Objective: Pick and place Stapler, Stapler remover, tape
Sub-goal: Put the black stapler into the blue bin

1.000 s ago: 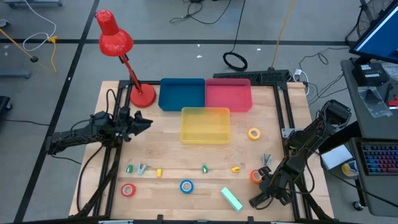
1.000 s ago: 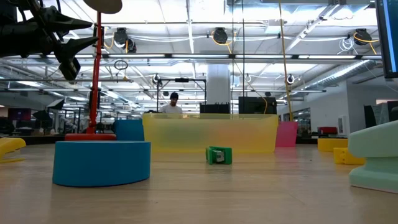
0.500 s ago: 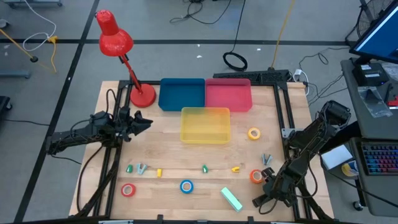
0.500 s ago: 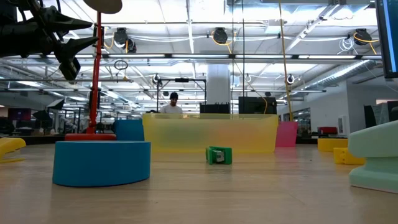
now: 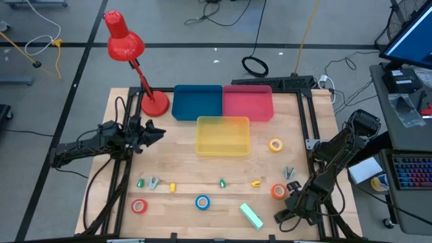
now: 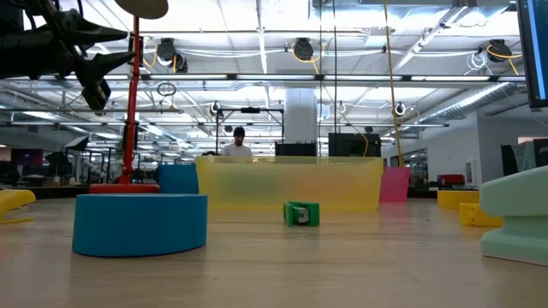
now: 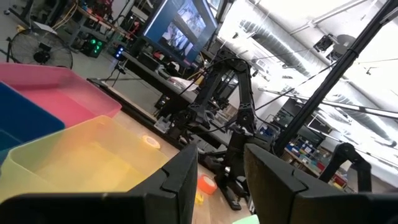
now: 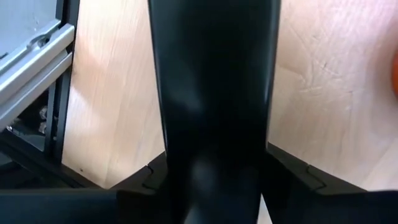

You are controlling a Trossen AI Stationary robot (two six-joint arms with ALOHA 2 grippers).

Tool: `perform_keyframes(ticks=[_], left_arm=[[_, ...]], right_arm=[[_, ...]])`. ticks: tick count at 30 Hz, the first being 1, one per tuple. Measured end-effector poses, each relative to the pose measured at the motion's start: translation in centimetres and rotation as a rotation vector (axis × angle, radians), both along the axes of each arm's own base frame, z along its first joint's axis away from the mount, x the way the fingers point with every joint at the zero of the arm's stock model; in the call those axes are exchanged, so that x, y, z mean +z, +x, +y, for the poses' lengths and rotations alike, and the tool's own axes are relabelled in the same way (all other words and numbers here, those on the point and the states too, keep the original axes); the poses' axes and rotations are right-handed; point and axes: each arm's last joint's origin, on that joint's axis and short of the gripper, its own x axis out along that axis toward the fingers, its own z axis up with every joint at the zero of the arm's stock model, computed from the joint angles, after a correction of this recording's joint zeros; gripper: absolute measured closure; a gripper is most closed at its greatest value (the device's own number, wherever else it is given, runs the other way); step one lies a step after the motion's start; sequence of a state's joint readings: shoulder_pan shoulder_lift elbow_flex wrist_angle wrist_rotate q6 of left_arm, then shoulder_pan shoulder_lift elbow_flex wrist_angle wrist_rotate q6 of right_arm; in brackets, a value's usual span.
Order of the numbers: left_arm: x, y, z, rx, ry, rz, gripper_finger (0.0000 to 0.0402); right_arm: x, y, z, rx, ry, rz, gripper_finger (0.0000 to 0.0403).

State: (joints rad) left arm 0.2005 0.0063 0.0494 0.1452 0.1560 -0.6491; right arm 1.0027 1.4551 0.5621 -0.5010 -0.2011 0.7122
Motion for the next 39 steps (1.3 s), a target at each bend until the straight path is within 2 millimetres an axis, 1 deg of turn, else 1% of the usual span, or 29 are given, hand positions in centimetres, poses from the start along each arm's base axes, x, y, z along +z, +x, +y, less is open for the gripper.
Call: perform_keyframes(ticks=[12, 24, 33, 36, 39], left_arm=[[0.0, 0.0, 0.0, 0.006, -0.001, -0.001, 0.0268], [0.0, 0.0, 0.0, 0.004, -0.011, -0.001, 0.0268], [0.0, 0.0, 0.0, 0.004, -0.011, -0.001, 0.0268], [0.0, 0.0, 0.0, 0.004, -0.011, -0.002, 0.0268], [0.0, 0.0, 0.0, 0.004, -0.011, -0.002, 0.0268]], right_arm=[[0.0, 0.0, -0.1, -0.106, -0.026, 0.012, 0.0245], [0.2, 0.1, 0.0, -0.117, -0.005, 0.003, 0.0253], [0.9, -0.1, -0.1, -0.119, 0.039, -0.006, 0.0260], [1.3, -0.1, -0.2, -0.117, 0.062, -0.001, 0.0283], [1.9, -0.2, -0.2, -0.111, 0.105, -0.010, 0.0283]])
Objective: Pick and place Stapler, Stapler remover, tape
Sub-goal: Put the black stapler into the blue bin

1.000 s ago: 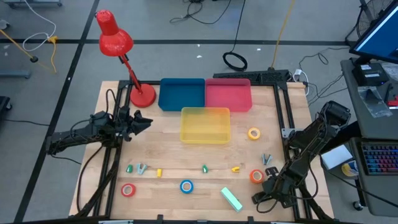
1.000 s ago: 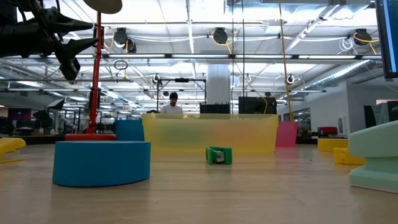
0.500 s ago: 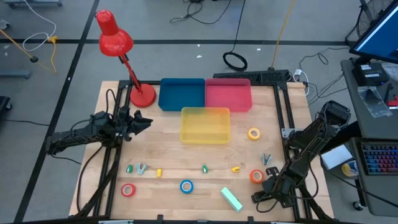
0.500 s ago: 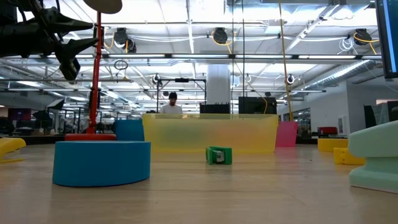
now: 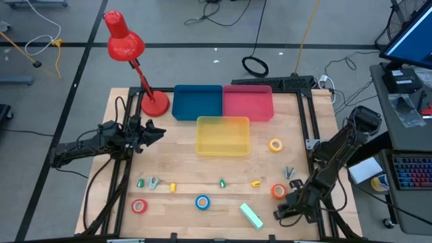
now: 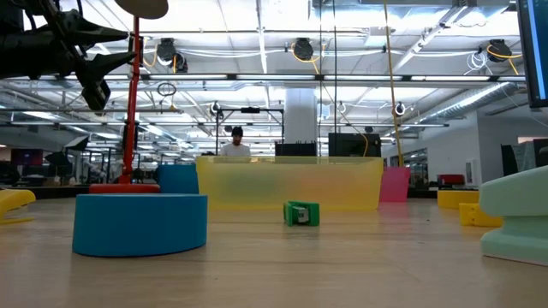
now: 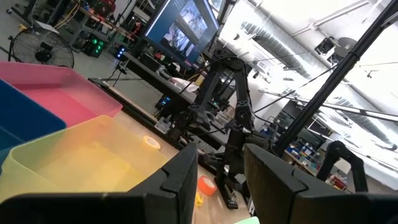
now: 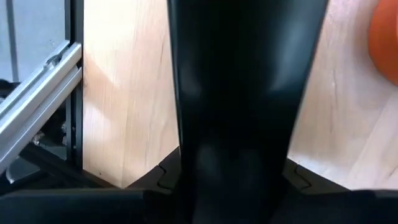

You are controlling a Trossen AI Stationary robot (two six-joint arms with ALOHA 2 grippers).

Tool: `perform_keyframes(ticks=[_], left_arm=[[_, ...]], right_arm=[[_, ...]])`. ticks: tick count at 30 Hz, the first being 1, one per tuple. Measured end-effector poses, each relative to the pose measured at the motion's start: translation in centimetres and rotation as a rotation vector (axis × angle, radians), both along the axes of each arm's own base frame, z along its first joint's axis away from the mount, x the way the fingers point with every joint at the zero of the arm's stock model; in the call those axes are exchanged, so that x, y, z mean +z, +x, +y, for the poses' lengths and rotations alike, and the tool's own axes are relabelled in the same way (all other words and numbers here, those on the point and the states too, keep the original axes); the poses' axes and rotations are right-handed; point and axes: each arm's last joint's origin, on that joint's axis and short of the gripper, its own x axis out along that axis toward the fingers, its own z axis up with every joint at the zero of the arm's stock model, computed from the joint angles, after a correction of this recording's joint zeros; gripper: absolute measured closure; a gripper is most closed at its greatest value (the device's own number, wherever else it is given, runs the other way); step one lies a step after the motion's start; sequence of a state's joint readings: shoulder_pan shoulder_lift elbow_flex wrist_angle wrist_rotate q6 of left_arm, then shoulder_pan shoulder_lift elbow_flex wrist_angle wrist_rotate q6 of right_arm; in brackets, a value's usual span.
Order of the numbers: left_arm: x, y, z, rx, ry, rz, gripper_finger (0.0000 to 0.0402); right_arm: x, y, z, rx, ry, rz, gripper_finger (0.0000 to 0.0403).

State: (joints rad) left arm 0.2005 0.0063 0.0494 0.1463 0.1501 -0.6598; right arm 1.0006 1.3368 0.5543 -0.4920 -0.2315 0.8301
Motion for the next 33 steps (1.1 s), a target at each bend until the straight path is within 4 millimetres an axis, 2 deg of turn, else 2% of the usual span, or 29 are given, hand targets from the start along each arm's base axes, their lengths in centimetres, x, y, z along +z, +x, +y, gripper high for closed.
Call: perform_keyframes(ticks=[15, 33], left_arm=[[0.0, 0.0, 0.0, 0.001, 0.000, 0.000, 0.0268], [0.4, -0.1, 0.0, 0.002, -0.001, -0.043, 0.0268]], right_arm=[[2.1, 0.1, 0.3, 0.008, 0.089, -0.046, 0.0283], [8.7, 2.3, 2.6, -0.014, 0.307, -0.212, 0.0283]])
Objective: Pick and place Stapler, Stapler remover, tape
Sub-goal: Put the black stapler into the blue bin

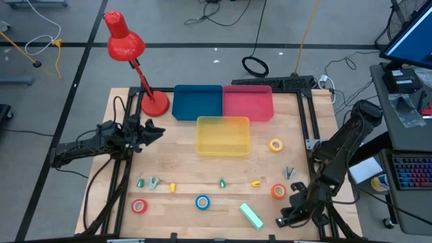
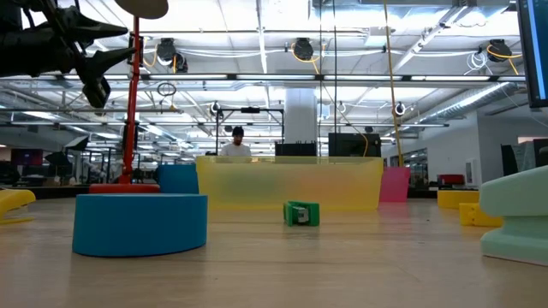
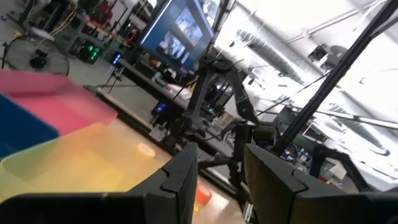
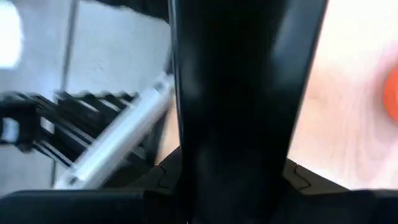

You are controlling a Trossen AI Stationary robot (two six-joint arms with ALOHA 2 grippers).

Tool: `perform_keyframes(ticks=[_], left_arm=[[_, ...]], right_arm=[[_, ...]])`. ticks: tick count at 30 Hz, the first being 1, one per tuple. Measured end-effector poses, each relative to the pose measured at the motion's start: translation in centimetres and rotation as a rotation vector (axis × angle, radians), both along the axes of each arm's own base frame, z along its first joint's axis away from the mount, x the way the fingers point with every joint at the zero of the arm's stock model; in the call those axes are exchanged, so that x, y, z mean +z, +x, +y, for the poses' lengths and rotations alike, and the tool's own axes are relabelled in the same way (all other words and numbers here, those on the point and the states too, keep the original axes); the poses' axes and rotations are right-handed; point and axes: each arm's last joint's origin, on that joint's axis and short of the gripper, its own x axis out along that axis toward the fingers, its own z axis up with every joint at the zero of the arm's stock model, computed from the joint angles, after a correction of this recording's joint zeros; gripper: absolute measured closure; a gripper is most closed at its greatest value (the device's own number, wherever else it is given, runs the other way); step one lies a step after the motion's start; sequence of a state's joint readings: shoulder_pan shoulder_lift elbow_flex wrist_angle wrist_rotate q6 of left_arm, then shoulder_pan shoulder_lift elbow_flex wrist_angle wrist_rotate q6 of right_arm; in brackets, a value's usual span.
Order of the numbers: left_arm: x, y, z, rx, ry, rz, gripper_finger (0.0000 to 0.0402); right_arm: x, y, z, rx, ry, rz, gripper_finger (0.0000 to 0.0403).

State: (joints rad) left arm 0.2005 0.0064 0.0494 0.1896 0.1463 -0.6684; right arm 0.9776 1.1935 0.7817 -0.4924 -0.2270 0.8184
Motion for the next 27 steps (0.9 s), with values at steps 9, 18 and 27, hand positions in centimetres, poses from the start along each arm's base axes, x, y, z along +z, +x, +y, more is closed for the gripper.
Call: perform_keyframes(ticks=[9, 18, 27], left_arm=[[0.9, -0.3, -0.1, 0.001, 0.024, -0.099, 0.0268], [1.1, -0.3, 0.0, 0.019, 0.021, -0.115, 0.0268], [1.1, -0.3, 0.2, 0.092, 0.000, -0.119, 0.0268]], right_arm=[[3.7, 4.2, -2.6, -0.172, -0.085, -0.364, 0.0283], [7.2, 9.9, -10.0, -0.322, -0.480, -0.733, 0.0283], [9.9, 15.7, -19.8, -0.594, -0.738, -0.990, 0.0283]])
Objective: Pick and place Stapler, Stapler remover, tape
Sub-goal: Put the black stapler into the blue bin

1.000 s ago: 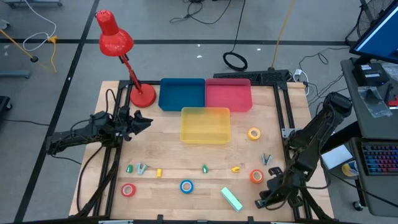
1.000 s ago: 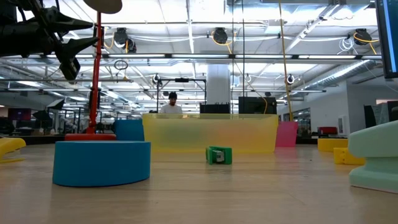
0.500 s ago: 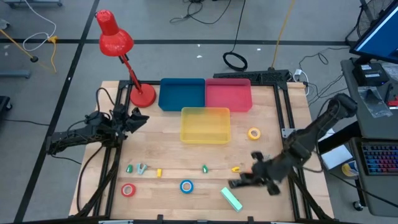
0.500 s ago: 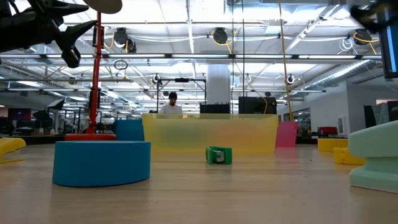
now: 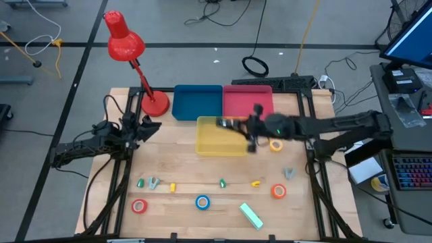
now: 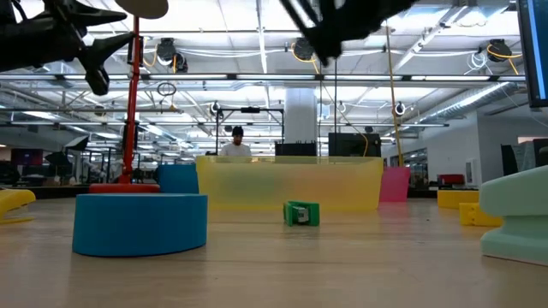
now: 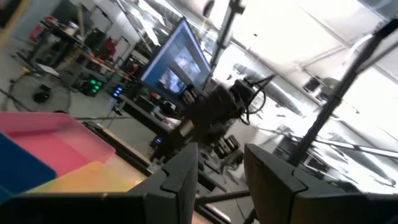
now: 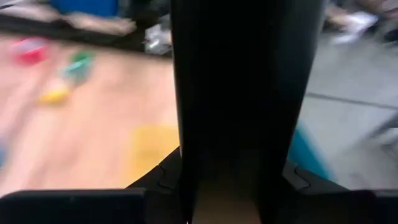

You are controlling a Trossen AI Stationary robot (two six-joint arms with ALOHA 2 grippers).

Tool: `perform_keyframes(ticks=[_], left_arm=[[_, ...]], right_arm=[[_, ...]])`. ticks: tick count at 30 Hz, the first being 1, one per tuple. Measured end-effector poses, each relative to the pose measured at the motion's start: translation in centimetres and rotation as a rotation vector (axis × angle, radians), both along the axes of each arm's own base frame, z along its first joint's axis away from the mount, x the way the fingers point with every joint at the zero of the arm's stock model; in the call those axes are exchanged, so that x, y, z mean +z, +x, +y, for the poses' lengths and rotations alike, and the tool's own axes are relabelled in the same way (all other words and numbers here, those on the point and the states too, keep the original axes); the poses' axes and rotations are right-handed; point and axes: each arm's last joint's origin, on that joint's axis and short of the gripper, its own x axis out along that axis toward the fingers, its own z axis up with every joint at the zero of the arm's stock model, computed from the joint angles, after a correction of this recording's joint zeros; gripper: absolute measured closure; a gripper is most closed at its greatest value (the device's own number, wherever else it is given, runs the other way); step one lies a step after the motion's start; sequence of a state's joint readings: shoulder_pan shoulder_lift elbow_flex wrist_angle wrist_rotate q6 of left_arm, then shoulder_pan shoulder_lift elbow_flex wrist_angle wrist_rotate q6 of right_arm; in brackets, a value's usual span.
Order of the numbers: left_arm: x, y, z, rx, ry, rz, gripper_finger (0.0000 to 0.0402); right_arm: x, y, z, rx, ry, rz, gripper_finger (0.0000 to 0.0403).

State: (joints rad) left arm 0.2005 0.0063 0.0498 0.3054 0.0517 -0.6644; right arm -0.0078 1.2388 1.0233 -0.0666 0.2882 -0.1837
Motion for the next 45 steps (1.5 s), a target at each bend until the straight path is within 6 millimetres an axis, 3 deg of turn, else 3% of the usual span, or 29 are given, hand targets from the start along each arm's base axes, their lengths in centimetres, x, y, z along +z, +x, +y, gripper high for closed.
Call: perform_keyframes(ticks=[8, 15, 21, 26, 33, 39, 45], left_arm=[[0.1, -0.1, 0.5, 0.156, -0.049, -0.016, 0.0268], [0.2, -0.2, 0.6, 0.207, -0.065, -0.035, 0.0268], [0.6, -0.4, 0.6, 0.214, -0.037, -0.078, 0.0268], [0.9, -0.5, 0.5, 0.225, 0.035, -0.086, 0.0268], [1.1, 0.6, 0.7, 0.237, 0.111, 0.004, 0.0268], [4.2, 2.9, 1.1, 0.257, 0.224, 0.170, 0.0268], [8.3, 7.7, 2.0, 0.233, 0.363, 0.438, 0.0268]], right_arm=[[0.6, 5.2, -5.4, -0.102, -0.037, -0.189, 0.0283], [-0.1, 10.4, -8.6, -0.161, -0.045, -0.189, 0.0283], [-1.1, 13.6, -12.1, -0.224, -0.027, -0.057, 0.0283], [-1.9, 14.5, -14.0, -0.254, 0.009, 0.117, 0.0283], [-2.4, 14.3, -14.3, -0.242, 0.044, 0.287, 0.0283], [-3.0, 13.7, -14.6, -0.200, 0.064, 0.370, 0.0283], [-3.3, 13.3, -14.9, -0.129, 0.086, 0.407, 0.0283]])
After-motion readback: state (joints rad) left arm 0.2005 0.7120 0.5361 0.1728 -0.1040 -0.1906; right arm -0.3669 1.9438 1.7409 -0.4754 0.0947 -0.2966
